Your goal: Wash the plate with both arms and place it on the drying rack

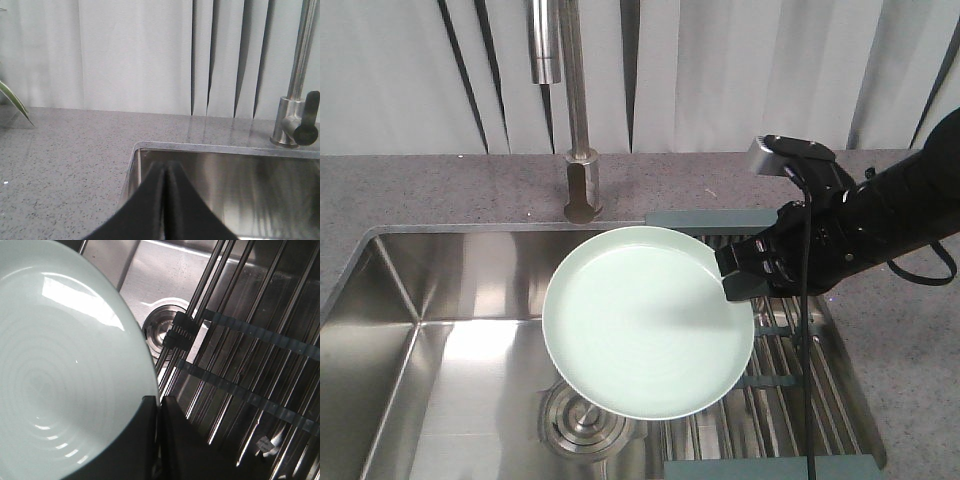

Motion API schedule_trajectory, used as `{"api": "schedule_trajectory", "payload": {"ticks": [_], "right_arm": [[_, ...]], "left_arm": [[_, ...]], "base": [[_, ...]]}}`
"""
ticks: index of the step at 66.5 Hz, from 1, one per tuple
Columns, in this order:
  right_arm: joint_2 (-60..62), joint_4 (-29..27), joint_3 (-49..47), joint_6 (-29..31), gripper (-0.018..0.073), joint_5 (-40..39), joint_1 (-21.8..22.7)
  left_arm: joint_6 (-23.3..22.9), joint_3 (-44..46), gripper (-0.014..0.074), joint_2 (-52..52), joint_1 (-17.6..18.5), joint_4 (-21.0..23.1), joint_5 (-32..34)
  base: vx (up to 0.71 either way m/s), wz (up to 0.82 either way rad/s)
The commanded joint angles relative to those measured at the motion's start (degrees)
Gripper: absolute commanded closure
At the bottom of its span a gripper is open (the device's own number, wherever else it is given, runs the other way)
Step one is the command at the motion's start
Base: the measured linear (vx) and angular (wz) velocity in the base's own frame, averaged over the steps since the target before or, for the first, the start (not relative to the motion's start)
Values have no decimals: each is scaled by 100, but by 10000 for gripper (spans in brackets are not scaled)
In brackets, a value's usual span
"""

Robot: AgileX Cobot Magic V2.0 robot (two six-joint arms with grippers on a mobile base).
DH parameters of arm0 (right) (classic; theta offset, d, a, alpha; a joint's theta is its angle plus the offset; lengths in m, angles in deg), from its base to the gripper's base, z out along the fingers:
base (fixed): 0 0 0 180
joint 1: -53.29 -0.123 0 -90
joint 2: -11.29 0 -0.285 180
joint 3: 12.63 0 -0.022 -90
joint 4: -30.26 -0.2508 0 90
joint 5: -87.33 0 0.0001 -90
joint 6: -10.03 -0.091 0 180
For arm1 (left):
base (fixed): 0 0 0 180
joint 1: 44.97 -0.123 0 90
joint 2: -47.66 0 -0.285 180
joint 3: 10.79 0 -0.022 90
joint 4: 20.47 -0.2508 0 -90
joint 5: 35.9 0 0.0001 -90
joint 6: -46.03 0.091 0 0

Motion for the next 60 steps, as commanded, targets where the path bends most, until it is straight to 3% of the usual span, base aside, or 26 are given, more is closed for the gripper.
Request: {"api": "schedule_trajectory", "payload": {"ticks": [1,16,40,47,60], "right_arm": [[210,-219,-131,40,561,-147,15],[210,-219,-131,40,561,-147,15],[210,-219,-131,40,561,-147,15],[210,-219,-131,40,561,-147,15],[210,-219,-131,40,561,-147,15]], "left_arm": [[-48,398,603,-81,42,43,518],[-48,1739,603,352,42,43,-71],[-31,3794,603,2396,42,43,-1695],[-31,4054,603,2934,42,43,-2079],[-31,3950,603,3589,42,43,-2189]], "base": [[0,0],[0,0],[0,0],[0,0],[0,0]]}}
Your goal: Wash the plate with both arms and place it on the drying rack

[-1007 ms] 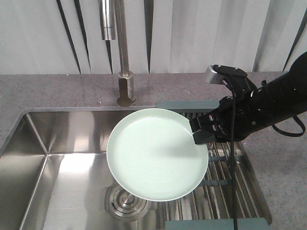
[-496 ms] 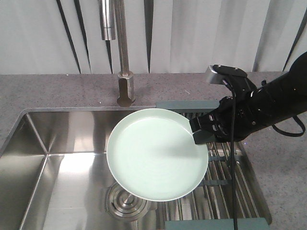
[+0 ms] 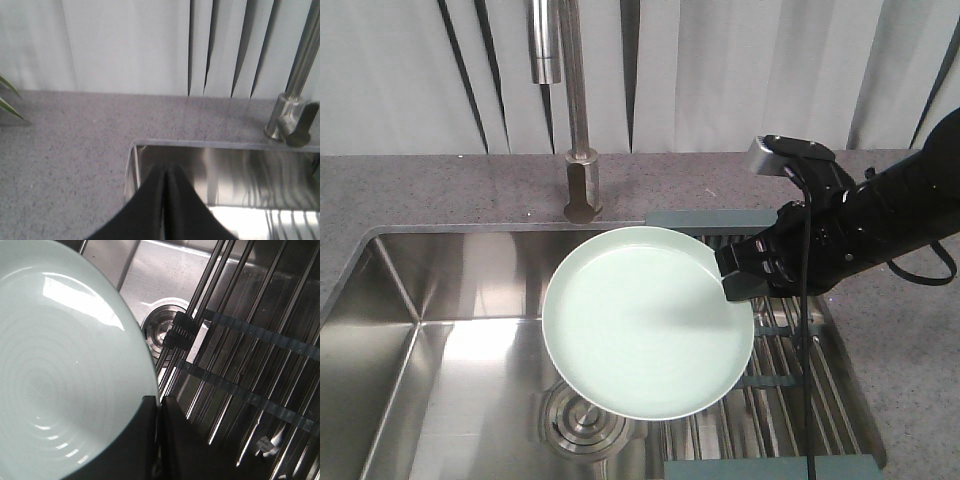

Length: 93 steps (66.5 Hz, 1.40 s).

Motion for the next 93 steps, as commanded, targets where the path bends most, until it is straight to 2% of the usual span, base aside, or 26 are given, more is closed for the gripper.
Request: {"api": "schedule_trajectory", "payload": {"ticks": [1,18,26,33,47,53,58,66,73,93], "right_arm": [[210,-219,-131,40,561,-147,15],[210,-219,-131,40,561,-147,15],[210,-219,-131,40,561,-147,15],[210,-219,-131,40,561,-152,15],[210,-219,-131,40,561,-152,15],[210,-219,-131,40,561,-152,15],[210,-219,-131,40,561,-152,15],[210,-219,-131,40,561,-152,15],[210,-219,-131,40,561,-152,15],[210,-219,-131,40,561,-152,15]], "left_arm": [[-31,98,603,292,42,43,320],[-48,-65,598,741,42,43,334],[-50,-8,548,952,42,43,383],[-50,272,432,1267,42,43,273],[10,971,111,1991,42,43,20],[91,1267,20,2313,42,43,-116],[272,1535,-16,2614,42,87,-397],[962,1981,-19,3156,42,433,-1017],[1811,2281,-7,3550,42,1004,-1284],[4370,2815,8,4558,42,3174,-1276]], "base": [[0,0],[0,0],[0,0],[0,0],[0,0],[0,0],[0,0],[0,0],[0,0],[0,0]]}}
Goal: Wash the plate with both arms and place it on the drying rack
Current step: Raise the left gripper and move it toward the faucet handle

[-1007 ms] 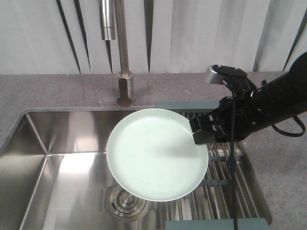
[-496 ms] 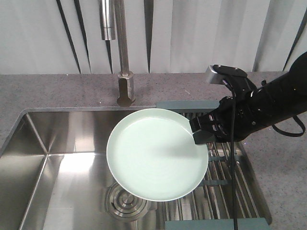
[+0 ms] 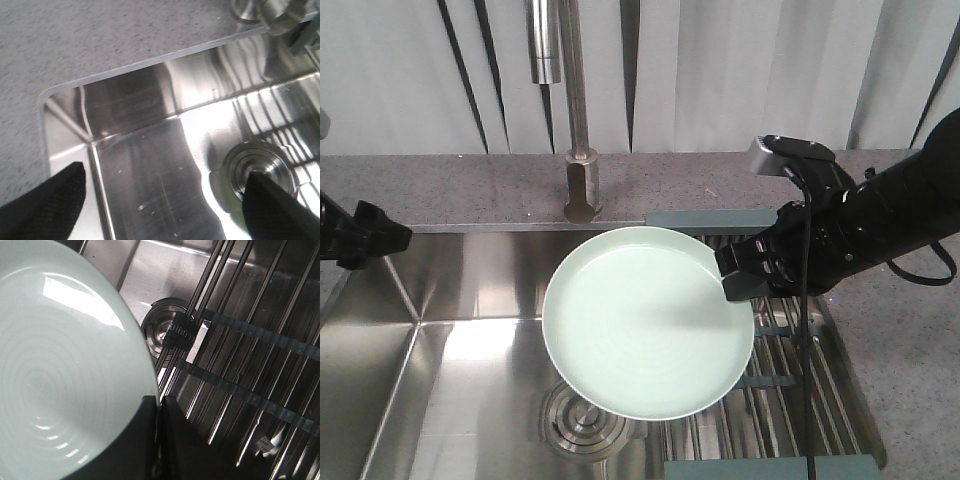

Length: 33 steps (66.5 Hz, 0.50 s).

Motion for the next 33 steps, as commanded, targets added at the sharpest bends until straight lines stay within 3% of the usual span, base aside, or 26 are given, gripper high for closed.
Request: {"api": "schedule_trajectory", "payload": {"ticks": [1,8,17,33], "right_arm": [[210,-219,-131,40,561,-152,15],[210,-219,-131,40,561,-152,15],[210,-219,-131,40,561,-152,15],[210,-219,-131,40,561,-152,15]], "left_arm": [[995,332,8,195,42,1007,242],[1877,480,8,524,42,1684,213],[2933,653,8,930,42,2205,161],[3910,1132,8,1737,42,2791,-159]], "base": [[0,0],[0,0],[0,0],[0,0]]}}
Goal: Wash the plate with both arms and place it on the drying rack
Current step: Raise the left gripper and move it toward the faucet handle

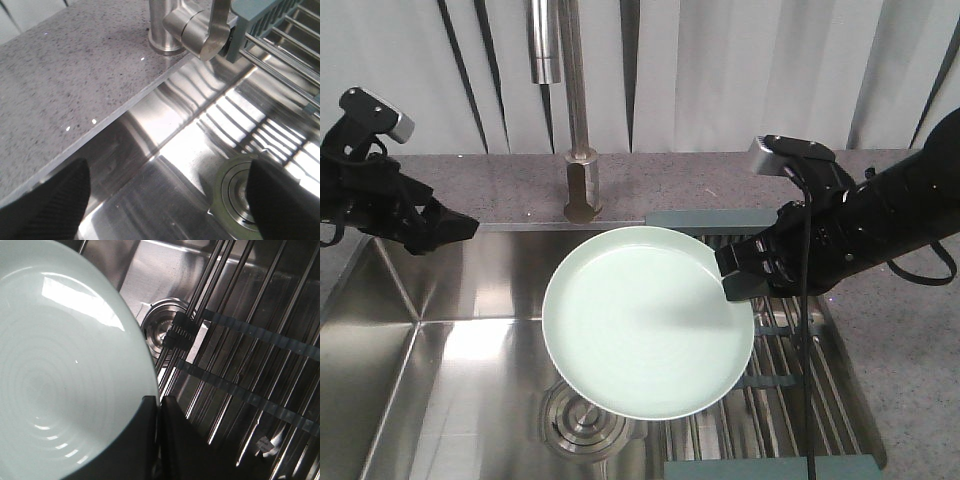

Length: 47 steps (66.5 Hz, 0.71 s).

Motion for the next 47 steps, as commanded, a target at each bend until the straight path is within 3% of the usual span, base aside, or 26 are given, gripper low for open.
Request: {"api": "schedule_trajectory", "payload": {"ticks": [1,21,35,47], "right_arm": [[210,-219,-131,40,561,-152,15],[210,-219,-131,40,561,-152,15],[210,-219,-131,40,561,-152,15],[210,-219,-131,40,561,-152,15]], "left_arm": [[497,402,8,125,42,545,-136],[1799,1201,8,973,42,1276,-1017],[2208,1669,8,1403,65,2052,-1577],[2304,2052,8,1697,251,2186,-1622]], "base": [[0,0],[0,0],[0,0],[0,0]]}}
